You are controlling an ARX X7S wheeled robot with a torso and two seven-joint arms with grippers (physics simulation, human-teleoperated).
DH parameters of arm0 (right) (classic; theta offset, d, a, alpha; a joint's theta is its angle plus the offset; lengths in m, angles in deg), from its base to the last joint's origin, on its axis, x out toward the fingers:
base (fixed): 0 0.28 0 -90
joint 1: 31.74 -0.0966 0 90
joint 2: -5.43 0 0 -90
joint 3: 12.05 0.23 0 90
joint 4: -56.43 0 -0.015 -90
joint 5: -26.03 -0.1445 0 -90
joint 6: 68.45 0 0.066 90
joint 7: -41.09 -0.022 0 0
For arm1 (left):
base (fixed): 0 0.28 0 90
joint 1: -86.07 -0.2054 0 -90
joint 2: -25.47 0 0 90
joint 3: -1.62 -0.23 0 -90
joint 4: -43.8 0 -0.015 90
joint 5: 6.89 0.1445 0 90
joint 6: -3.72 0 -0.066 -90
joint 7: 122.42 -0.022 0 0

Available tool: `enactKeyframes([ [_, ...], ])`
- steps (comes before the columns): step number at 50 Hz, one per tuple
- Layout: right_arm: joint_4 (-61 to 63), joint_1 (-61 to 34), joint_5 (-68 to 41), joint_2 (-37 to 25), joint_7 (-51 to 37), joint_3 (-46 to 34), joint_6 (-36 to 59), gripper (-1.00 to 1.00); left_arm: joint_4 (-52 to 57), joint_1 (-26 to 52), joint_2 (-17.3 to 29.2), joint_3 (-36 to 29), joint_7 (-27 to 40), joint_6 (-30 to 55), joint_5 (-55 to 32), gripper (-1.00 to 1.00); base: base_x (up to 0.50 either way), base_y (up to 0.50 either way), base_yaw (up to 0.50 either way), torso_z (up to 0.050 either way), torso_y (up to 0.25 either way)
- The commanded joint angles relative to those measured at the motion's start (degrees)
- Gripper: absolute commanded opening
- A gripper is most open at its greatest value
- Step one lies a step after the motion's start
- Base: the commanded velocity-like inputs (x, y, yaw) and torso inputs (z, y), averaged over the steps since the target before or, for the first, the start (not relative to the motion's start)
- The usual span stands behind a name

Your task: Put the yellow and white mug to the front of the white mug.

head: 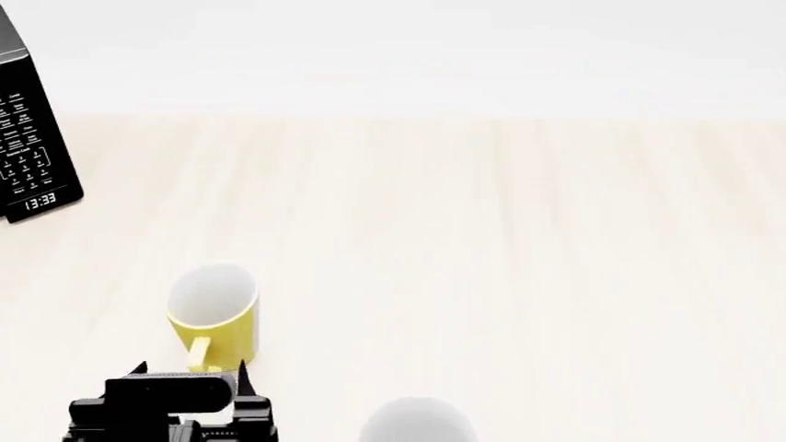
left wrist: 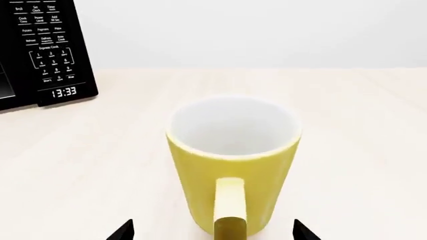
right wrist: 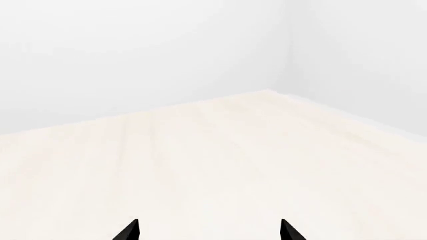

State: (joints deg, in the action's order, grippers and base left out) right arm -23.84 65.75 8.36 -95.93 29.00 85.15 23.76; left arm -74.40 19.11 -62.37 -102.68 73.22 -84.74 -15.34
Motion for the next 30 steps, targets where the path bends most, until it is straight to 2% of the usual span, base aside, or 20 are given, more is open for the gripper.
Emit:
enactKeyframes([
  [1, -0.08, 0.05, -0.32, -0.25, -0.21, -0.31, -0.19, 1.00, -0.32, 1.24, -0.17, -1.81, 0.21, 0.42, -2.56, 1.00, 0.00, 0.00, 0.00, 0.000, 0.000],
  [2, -0.15, 0.01, -0.34, -0.26, -0.26, -0.34, -0.18, 1.00, 0.04, 1.13, -0.04, -1.99, 0.36, 0.47, -2.60, -1.00, 0.00, 0.00, 0.00, 0.000, 0.000],
  [30, 0.48, 0.17, -0.69, -0.90, -1.26, -1.01, -0.13, 1.00, 4.28, -0.59, 2.55, -4.44, -0.50, 0.17, -6.33, -1.00, 0.00, 0.00, 0.00, 0.000, 0.000],
])
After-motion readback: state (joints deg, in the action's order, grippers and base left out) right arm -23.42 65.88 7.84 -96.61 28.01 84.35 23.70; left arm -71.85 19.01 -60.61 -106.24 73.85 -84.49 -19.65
